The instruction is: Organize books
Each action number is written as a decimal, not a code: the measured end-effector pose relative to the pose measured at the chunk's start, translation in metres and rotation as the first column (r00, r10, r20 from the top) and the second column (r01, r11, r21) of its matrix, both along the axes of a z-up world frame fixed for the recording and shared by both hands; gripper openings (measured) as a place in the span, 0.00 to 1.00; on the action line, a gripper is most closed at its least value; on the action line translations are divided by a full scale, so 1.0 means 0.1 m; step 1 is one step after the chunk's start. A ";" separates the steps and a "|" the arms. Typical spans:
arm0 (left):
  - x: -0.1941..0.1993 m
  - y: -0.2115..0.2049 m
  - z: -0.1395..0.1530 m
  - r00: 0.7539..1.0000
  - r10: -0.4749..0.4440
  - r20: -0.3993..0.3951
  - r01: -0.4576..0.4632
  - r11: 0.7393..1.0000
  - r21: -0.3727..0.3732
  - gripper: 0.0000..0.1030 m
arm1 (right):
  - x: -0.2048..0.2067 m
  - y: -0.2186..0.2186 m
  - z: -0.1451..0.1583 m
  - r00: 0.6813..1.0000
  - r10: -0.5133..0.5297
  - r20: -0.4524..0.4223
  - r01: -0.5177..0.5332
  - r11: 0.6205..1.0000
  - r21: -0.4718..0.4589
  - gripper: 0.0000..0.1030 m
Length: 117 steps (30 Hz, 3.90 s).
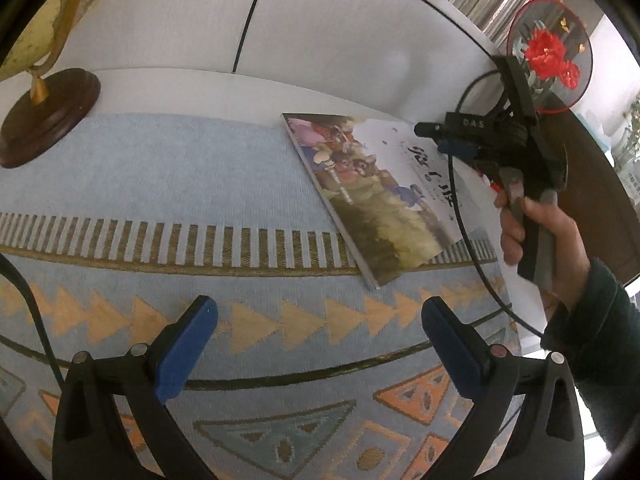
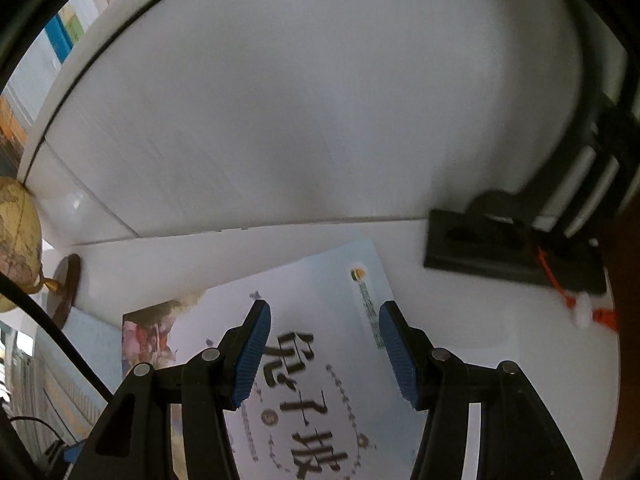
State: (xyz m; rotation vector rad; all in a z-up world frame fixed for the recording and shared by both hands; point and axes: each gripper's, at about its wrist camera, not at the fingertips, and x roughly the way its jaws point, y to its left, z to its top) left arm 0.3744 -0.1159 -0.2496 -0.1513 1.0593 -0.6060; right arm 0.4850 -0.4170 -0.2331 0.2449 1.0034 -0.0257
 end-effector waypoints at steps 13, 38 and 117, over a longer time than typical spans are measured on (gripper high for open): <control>-0.05 0.07 0.03 0.999 -0.022 0.047 0.022 1.000 0.002 0.99 | 0.28 0.12 0.01 0.997 0.073 -0.029 -0.076 0.988 -0.131 0.53; -0.17 0.02 0.00 0.985 -0.072 0.156 0.064 0.996 0.059 0.99 | 0.27 -0.54 -0.03 0.999 -0.016 -0.048 0.019 0.998 0.059 0.54; -1.55 0.76 0.11 0.952 -0.275 -0.135 0.221 0.921 -0.321 0.96 | -3.37 0.81 -0.17 0.988 -0.136 -0.076 0.153 0.937 0.314 0.43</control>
